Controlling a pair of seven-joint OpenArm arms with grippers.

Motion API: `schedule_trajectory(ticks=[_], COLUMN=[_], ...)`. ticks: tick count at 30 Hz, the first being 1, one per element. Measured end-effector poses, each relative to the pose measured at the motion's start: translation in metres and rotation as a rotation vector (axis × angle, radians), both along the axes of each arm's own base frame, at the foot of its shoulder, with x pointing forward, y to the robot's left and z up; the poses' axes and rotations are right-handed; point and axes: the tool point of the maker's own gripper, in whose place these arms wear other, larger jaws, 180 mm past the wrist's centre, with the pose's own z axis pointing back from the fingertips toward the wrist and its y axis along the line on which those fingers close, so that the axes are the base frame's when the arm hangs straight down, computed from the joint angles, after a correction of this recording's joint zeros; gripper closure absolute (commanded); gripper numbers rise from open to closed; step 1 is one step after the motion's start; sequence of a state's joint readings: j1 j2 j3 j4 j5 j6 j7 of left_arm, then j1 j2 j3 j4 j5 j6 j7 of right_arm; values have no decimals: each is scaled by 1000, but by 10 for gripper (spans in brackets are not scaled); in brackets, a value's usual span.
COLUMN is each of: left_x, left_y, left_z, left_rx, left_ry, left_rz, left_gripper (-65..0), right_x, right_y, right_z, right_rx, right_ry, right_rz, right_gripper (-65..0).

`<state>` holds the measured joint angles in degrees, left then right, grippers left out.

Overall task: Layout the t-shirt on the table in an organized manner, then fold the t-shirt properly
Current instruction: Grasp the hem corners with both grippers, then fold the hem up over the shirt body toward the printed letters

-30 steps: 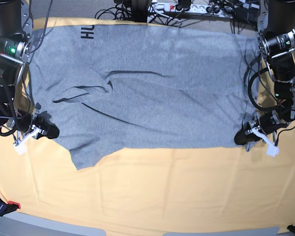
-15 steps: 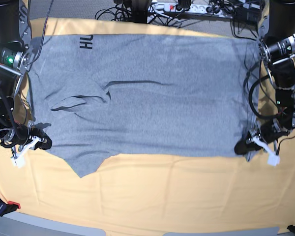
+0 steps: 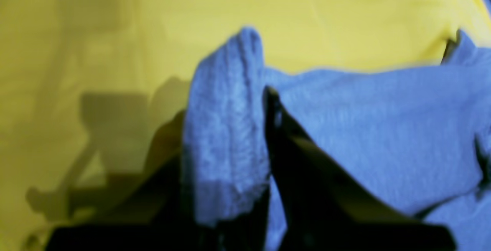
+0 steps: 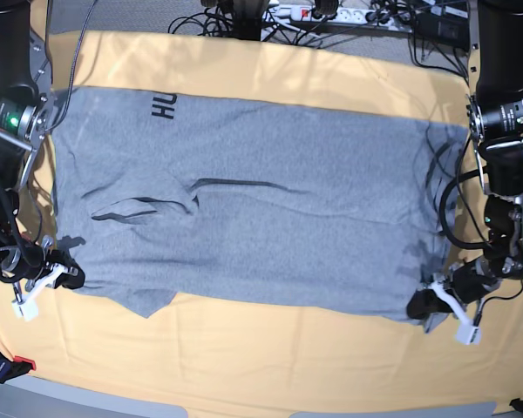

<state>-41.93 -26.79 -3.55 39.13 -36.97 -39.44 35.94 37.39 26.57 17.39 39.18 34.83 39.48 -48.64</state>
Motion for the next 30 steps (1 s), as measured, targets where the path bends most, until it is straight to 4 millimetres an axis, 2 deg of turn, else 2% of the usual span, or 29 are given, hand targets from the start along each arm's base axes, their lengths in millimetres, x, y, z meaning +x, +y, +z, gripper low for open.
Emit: schedule_trajectory(ticks=[3, 9, 11, 14, 18, 24, 27, 30], left_x=[-5, -3, -6, -16, -25, -41, -53, -64], left_y=[-7, -8, -8, -17, -32, -40, -45, -54], left_z=[-14, -12, -16, -18, -6, 36, 42, 39], left_rx=[58, 58, 65, -21, -80, -133, -144, -166], left_ry=[28, 11, 41, 110, 149, 129, 153, 195], left_rz=[-37, -36, -46, -71, -137, -257, -319, -373], left_gripper=[0, 0, 0, 0, 0, 0, 0, 0], right_x=[2, -1, -1, -3, -10, -27, -44, -60], right_y=[-2, -12, -11, -6, -1, -1, 5, 13], right_z=[3, 0, 0, 3, 1, 12, 13, 13], right_rx=[-16, -43, -45, -6, 7, -109, -153, -192], right_ry=[-3, 13, 10, 15, 55, -18, -51, -69], right_rz=[5, -19, -9, 5, 32, 78, 111, 145], right_gripper=[0, 0, 0, 0, 0, 0, 0, 0])
